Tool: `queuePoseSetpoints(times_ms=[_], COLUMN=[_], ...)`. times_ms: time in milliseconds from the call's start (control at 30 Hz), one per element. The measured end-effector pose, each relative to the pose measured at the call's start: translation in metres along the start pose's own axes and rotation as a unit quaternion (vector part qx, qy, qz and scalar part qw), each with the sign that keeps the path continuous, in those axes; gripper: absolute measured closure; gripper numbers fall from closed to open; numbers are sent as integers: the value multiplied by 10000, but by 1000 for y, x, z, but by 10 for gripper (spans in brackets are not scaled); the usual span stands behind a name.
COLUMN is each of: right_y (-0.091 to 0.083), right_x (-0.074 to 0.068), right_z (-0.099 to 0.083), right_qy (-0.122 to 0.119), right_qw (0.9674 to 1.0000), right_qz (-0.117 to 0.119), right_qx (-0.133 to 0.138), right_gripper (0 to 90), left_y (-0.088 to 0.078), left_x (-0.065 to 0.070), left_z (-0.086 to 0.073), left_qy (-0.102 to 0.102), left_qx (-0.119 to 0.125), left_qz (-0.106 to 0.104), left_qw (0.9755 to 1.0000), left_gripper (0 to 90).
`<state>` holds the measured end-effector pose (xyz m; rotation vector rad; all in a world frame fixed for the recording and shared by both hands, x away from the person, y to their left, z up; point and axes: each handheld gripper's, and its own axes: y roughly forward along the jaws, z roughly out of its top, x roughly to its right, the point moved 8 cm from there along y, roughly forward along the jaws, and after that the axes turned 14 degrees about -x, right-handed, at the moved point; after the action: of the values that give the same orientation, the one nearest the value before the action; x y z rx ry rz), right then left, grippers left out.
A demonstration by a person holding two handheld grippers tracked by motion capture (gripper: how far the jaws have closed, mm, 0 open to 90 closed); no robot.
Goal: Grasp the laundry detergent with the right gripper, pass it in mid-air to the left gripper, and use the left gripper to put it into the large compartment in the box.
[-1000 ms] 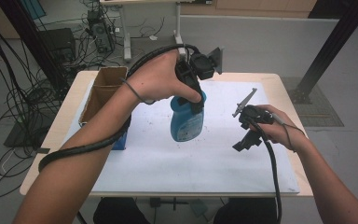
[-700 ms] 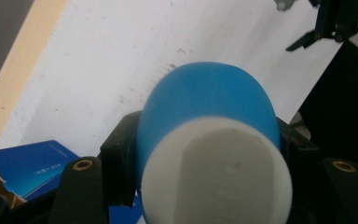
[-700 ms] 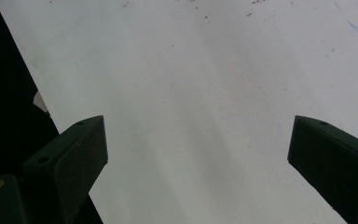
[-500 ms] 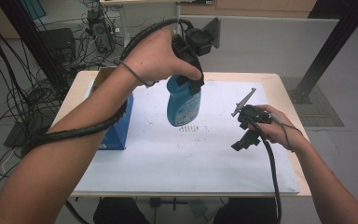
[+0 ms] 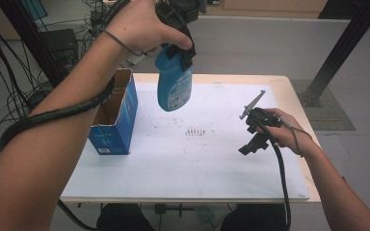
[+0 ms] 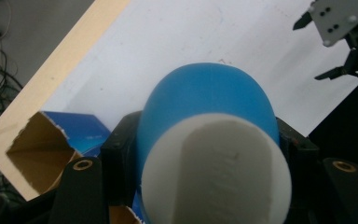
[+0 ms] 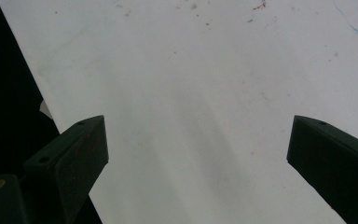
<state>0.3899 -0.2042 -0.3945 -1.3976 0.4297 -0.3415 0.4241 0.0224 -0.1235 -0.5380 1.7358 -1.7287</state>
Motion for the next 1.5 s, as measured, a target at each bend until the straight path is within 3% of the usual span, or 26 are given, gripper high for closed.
queuePoseSetpoints(times_ms=[200, 500, 600, 667, 833, 867, 900, 933, 1033, 1067, 1267, 1500], right_y=[-1, -2, -2, -2, 0, 0, 0, 1, 1, 1, 1, 2], right_x=[-1, 1, 2, 2, 2, 2, 2, 2, 2, 2, 3, 2], right_z=[0, -3, -4, -3, -2, -2, -1, -1, 0, 0, 2, 2], right_qy=[42, 67, 105, 107, 92, 90, 86, 88, 82, 92, 76, 85], right_qw=[10000, 10000, 9999, 9999, 9999, 9999, 9999, 9999, 10000, 9999, 9999, 9999], right_qz=[3, 5, -6, -25, -14, -11, -7, -12, -16, -17, -16, -41], right_qx=[20, 61, 65, 71, 52, 65, 60, 56, 51, 57, 77, 72], right_gripper=[47, 49, 49, 49, 49, 51, 53, 53, 53, 53, 51, 51], left_y=[-7, -14, -12, -8, 0, 2, 3, 4, 6, 6, 8, 19], left_x=[-26, -76, -93, -106, -129, -134, -137, -143, -152, -155, -166, -171], left_z=[-5, -28, -39, -48, -66, -70, -73, -79, -87, -90, -101, -107], left_qy=[-449, -1282, -1601, -1858, -2221, -2390, -2437, -2556, -2744, -2845, -3110, -3242], left_qx=[9, -32, -28, -71, -196, -212, -235, -270, -315, -287, -278, -299], left_qz=[-134, -124, -195, -207, -166, -176, -162, -139, -109, -113, -134, -168], left_qw=[9989, 9917, 9869, 9824, 9747, 9706, 9694, 9663, 9610, 9582, 9499, 9454], left_gripper=[377, 377, 377, 377, 377, 377, 377, 377, 377, 377, 377, 377])
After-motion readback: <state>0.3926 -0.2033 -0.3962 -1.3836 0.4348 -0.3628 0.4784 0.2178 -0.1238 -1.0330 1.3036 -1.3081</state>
